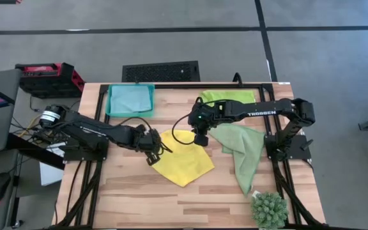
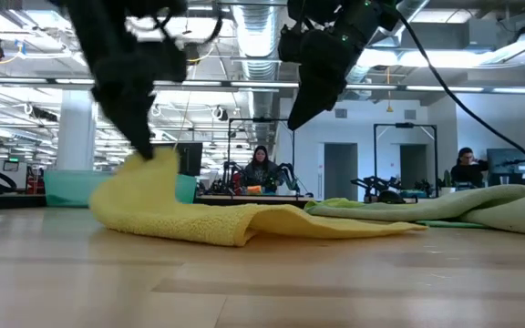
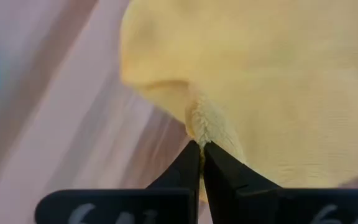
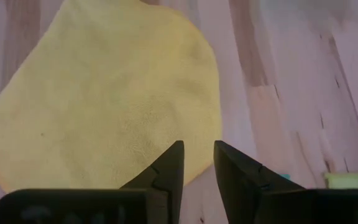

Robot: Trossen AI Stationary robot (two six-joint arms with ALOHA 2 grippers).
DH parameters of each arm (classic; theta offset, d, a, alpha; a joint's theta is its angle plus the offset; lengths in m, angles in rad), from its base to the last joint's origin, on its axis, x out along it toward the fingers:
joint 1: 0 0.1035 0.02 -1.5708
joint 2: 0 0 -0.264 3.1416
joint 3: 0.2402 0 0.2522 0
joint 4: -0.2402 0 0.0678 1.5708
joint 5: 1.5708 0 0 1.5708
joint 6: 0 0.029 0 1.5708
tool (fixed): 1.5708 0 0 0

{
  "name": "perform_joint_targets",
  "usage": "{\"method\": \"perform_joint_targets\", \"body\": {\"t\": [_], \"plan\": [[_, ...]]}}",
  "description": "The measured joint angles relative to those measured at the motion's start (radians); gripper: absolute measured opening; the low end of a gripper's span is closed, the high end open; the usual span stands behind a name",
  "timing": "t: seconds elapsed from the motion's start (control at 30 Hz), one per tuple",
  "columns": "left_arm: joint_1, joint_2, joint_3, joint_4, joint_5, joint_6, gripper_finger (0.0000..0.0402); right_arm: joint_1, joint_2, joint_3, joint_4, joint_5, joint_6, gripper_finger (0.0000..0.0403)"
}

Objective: Fold microfiber towels
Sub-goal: Fold the yellow microfiber towel

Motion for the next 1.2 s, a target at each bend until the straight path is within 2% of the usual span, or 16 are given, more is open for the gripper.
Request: {"method": "perform_joint_targets", "body": {"t": [0.2,0.37,0.47,0.63,0.77,0.97,1.2], "plan": [[0.000,-0.001,0.132,-0.011,0.002,0.277,0.0000,0.007,0.000,0.000,0.038,-0.070,-0.128,0.0147],[0.000,-0.001,0.217,-0.043,0.011,0.417,0.0000,0.029,0.000,0.000,0.118,-0.126,-0.311,0.0174],[0.000,-0.001,0.258,-0.073,0.011,0.455,0.0000,0.043,0.000,0.000,0.172,-0.126,-0.374,0.0183],[-0.002,-0.002,0.332,-0.109,0.018,0.476,0.0000,0.045,0.000,0.000,0.227,-0.132,-0.387,0.0187],[-0.010,-0.002,0.375,-0.111,0.049,0.545,0.0000,0.044,0.000,0.000,0.228,-0.186,-0.417,0.0181],[-0.011,-0.002,0.385,-0.111,0.108,0.561,0.0000,0.044,0.000,0.000,0.238,-0.204,-0.470,0.0169],[-0.019,-0.002,0.385,-0.095,0.104,0.588,0.0000,0.044,0.000,0.000,0.290,-0.205,-0.479,0.0166]]}}
